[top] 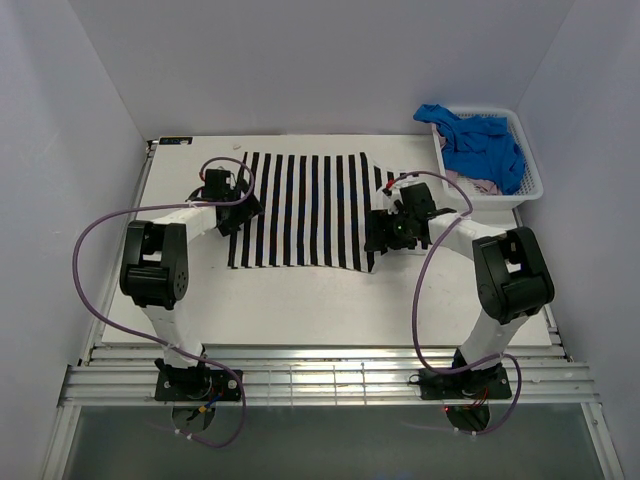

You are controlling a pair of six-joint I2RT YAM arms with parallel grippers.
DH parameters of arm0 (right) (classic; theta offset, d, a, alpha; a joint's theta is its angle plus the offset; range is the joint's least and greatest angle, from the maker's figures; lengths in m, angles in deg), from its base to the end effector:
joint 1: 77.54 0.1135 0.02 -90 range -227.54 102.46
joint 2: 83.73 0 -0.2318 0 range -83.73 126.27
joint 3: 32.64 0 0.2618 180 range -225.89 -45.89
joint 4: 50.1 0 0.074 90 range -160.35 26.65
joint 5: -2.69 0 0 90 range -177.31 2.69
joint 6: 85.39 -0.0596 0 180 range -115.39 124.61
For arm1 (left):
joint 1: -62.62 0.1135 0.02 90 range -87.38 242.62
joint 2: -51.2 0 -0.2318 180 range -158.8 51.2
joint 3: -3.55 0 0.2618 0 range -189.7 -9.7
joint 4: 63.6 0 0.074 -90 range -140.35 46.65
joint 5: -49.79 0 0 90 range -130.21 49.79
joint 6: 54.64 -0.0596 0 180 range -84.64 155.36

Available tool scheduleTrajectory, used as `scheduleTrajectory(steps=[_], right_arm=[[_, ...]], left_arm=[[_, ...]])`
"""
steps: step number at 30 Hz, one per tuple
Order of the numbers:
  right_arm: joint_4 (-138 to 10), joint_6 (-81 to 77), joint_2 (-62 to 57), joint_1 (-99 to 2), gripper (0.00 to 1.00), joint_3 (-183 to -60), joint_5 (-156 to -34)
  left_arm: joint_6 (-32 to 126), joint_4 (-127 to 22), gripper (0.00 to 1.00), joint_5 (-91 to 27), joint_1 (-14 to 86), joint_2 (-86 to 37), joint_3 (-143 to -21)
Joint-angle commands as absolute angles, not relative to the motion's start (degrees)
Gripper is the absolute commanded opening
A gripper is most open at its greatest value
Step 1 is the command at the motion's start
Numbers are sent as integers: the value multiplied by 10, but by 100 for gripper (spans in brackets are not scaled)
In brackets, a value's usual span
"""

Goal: Fold and stack the tank tops
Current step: Flatten the tank top out, then fold the tank top

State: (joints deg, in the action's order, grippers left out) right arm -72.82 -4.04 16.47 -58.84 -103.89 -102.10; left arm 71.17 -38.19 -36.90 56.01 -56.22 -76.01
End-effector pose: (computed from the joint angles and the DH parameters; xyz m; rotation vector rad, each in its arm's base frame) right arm 0.3473 0.1336 0.1117 -0.3316 2.4825 0.5211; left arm 0.3976 -0.0495 0.1053 -0.6164 2.4631 -0.3733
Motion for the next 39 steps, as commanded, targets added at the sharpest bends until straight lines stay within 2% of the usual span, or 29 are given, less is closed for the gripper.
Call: scheduleTrajectory(steps=[1,7,11,20,26,34,36,39], right_arm=[[-767,-52,152,-571,90,-1020,-1028],[-793,-26,104,-541,90,-1057,-985],[-807,-9,52,-524,90,-1071,-949],[-818,-3,-40,-443,90,-1022,-875],[-815,-12,-57,-437,90,-999,-876],[-854,-17,-30,-437,90,-1025,-839],[-854,-22,-29,-436,90,-1025,-832],[-866,-26,-21,-436,90,-1032,-832]], left_arm=[[696,-344,98,-368,569,-557,-748],[704,-318,98,-380,569,-465,-740],[739,-265,98,-440,569,-388,-722],[813,-155,98,-464,569,-229,-616],[836,-151,98,-479,569,-238,-580],[863,-184,98,-492,570,-288,-561],[864,-184,89,-497,570,-301,-559],[873,-189,87,-504,571,-320,-557]])
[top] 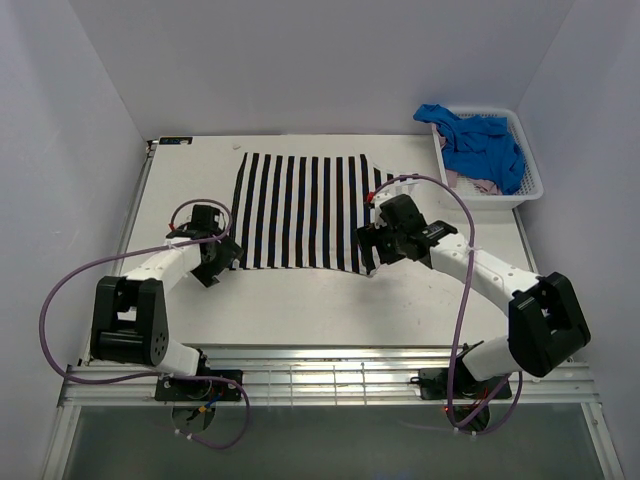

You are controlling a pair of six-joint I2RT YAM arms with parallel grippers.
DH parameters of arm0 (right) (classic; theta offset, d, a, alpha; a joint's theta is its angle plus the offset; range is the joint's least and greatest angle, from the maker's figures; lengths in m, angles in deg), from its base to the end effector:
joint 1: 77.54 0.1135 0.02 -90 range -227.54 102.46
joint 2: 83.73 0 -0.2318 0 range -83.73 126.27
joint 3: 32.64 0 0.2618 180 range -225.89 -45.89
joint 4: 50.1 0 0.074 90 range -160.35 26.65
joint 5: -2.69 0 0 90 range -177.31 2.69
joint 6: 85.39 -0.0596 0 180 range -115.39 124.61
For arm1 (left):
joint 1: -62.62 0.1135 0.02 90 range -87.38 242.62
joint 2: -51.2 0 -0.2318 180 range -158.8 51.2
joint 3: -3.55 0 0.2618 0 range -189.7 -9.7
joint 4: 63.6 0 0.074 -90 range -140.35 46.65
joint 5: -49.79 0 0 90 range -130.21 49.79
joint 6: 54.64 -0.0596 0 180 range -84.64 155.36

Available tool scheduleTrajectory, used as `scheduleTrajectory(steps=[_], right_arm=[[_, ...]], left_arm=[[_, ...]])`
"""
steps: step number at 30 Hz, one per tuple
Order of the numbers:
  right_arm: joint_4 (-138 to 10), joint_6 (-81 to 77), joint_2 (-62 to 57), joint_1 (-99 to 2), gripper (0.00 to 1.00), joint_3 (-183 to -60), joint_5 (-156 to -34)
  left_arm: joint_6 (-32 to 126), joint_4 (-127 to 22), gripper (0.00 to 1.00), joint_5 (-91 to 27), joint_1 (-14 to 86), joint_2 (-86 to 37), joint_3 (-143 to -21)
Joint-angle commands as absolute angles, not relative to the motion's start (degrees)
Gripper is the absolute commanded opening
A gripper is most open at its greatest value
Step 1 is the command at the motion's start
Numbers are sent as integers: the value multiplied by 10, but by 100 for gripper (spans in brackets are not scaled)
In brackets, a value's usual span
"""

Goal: Fold and stack the tank tops
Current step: Fold the tank top

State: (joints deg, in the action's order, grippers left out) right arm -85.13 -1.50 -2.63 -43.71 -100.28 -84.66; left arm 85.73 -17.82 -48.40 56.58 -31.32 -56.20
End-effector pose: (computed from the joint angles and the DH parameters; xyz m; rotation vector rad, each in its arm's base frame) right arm 0.2734 0.1799 0.1816 -0.5621 2.3671 0.2620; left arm 0.2792 -0.0210 0.1182 -1.0698 2.5275 -0.0725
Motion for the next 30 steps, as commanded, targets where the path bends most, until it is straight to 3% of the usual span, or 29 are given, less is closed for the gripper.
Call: scheduleTrajectory(steps=[1,16,22,23,25,30], right_arm=[[-868,-27,-20,-436,90,-1033,-833],[-876,-44,-2,-436,90,-1050,-843],[-873,-45,-11,-436,90,-1044,-833],[-874,-45,-12,-436,90,-1044,-826],[-875,-44,-15,-437,90,-1040,-812],[-883,-42,-17,-436,90,-1032,-793]], left_arm=[[876,-191,87,-507,571,-326,-554],[878,-198,68,-515,580,-391,-554],[865,-216,55,-493,580,-402,-558],[856,-227,47,-487,580,-402,-556],[846,-235,43,-468,580,-406,-554],[826,-244,43,-448,579,-414,-552]])
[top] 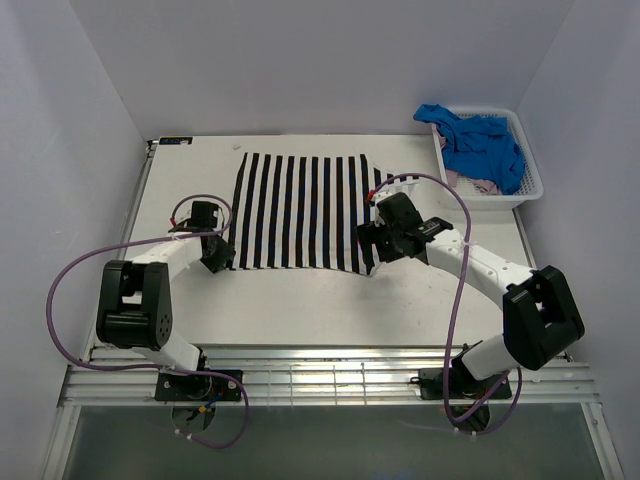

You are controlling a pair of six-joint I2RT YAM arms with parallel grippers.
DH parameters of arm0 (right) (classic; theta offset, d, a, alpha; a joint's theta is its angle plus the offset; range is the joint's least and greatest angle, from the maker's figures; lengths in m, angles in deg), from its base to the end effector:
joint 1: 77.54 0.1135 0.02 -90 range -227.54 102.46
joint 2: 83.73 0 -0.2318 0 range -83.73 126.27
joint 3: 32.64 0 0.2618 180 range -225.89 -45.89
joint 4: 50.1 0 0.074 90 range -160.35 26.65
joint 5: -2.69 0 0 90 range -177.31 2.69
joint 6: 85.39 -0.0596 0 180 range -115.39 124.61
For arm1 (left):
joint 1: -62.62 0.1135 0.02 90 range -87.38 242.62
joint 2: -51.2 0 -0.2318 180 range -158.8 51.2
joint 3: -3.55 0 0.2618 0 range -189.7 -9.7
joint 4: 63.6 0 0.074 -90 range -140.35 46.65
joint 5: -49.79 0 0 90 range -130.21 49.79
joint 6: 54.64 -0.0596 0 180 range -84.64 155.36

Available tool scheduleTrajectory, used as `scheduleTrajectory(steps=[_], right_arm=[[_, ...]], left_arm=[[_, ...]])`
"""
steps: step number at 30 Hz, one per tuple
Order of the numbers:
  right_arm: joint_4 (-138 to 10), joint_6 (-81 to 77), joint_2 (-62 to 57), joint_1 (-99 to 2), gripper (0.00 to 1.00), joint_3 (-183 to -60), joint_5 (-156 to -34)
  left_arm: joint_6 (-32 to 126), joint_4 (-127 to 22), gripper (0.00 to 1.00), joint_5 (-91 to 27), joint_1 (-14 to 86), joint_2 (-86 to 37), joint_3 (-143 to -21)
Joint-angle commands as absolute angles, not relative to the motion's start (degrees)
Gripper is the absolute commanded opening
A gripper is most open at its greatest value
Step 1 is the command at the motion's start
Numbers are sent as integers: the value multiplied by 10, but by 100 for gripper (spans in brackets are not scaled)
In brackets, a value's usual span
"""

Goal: Fold and stack the tank tops
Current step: Fold the tank top

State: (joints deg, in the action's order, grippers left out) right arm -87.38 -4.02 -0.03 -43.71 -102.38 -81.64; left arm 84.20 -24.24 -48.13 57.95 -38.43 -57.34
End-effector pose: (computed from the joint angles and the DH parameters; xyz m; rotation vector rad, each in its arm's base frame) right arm 0.2791 0.1800 0.1768 -0.4967 2.4192 0.2006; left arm 0.2974 -0.0161 0.0960 -1.0635 2.5236 -0.0692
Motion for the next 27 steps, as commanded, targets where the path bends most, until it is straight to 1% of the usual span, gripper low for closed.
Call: scheduleTrajectory(steps=[1,3,6,7,8,9,13,17,20,27], right_arm=[[-883,-42,-19,-436,90,-1029,-792],[-881,-41,-20,-436,90,-1024,-790],[-881,-41,-23,-436,90,-1017,-783],[-880,-40,-24,-437,90,-1016,-783],[-880,-40,-26,-436,90,-1014,-782],[-880,-40,-28,-436,90,-1010,-781],[-876,-37,-34,-436,90,-1001,-786],[-869,-14,-42,-434,90,-989,-822],[-866,13,-38,-417,90,-989,-834],[-876,39,12,-363,91,-1008,-803]], left_arm=[[824,-246,43,-441,579,-414,-549],[818,-256,43,-431,579,-409,-542],[813,-267,38,-411,579,-403,-532],[812,-267,23,-410,577,-402,-531],[811,-267,15,-410,577,-401,-528],[809,-266,0,-410,576,-399,-527],[804,-264,0,-412,576,-389,-525],[804,-253,0,-417,576,-363,-524],[804,-236,0,-435,577,-341,-531],[795,-211,0,-451,578,-316,-549]])
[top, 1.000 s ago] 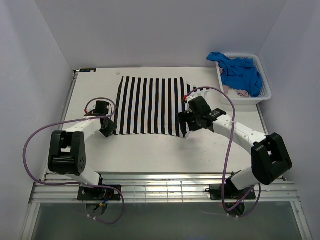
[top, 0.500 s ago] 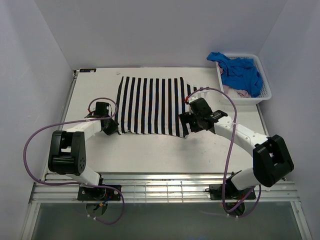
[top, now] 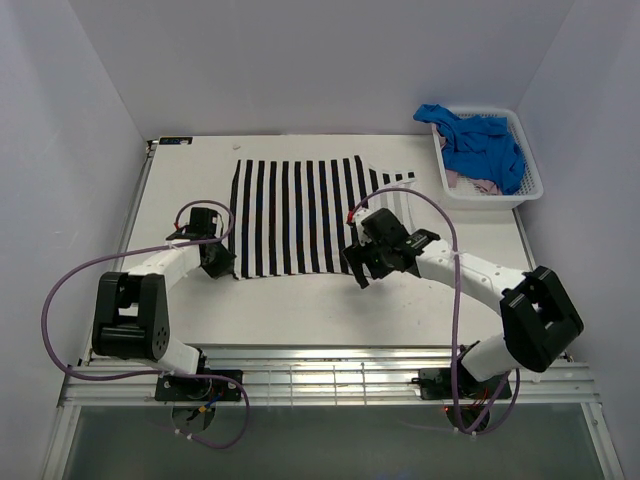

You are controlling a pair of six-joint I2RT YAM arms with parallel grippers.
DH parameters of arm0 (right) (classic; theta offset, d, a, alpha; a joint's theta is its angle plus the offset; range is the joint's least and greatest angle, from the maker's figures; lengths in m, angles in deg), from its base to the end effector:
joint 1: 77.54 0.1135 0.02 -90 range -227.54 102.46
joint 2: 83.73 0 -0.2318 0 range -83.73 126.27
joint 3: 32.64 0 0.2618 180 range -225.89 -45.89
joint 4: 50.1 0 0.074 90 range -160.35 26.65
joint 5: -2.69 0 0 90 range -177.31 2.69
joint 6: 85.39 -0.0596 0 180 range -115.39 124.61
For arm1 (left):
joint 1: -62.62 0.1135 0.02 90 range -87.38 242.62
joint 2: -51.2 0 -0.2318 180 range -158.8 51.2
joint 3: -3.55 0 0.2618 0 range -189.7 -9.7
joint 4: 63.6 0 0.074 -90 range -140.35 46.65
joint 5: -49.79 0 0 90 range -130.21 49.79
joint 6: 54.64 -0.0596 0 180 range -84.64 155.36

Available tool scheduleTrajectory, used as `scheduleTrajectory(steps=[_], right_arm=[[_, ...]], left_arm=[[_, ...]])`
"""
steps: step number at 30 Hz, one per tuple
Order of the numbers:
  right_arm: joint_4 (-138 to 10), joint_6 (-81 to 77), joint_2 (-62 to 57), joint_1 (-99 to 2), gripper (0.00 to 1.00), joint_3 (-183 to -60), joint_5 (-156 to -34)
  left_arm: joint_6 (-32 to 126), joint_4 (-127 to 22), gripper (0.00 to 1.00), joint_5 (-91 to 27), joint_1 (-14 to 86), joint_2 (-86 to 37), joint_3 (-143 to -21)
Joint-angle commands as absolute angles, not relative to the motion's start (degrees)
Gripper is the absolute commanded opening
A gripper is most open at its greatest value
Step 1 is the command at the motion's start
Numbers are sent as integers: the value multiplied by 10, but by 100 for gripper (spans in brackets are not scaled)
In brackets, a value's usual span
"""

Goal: Fold and stack the tank tops
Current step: Fold the tank top

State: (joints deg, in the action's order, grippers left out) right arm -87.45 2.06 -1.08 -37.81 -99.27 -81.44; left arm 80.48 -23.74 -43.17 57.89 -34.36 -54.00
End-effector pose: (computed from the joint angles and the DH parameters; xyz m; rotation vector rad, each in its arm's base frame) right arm 0.2512 0.2008 0.1642 -0.7580 2.3868 0.1792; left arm 0.2828 -0.0203 0.0980 -0.9677 2.5905 -0.1631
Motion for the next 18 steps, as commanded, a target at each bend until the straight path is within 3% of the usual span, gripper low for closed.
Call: scheduleTrajectory(steps=[1,11,18], right_arm=[[-876,38,23,-356,91,-1009,-793],[-857,59,69,-348,100,-1016,-797],[-834,61,107,-348,80,-1022,-790]], left_arm=[[795,-208,0,-456,577,-317,-550],[792,-193,0,-456,578,-318,-561],[794,-193,0,-454,578,-324,-567]])
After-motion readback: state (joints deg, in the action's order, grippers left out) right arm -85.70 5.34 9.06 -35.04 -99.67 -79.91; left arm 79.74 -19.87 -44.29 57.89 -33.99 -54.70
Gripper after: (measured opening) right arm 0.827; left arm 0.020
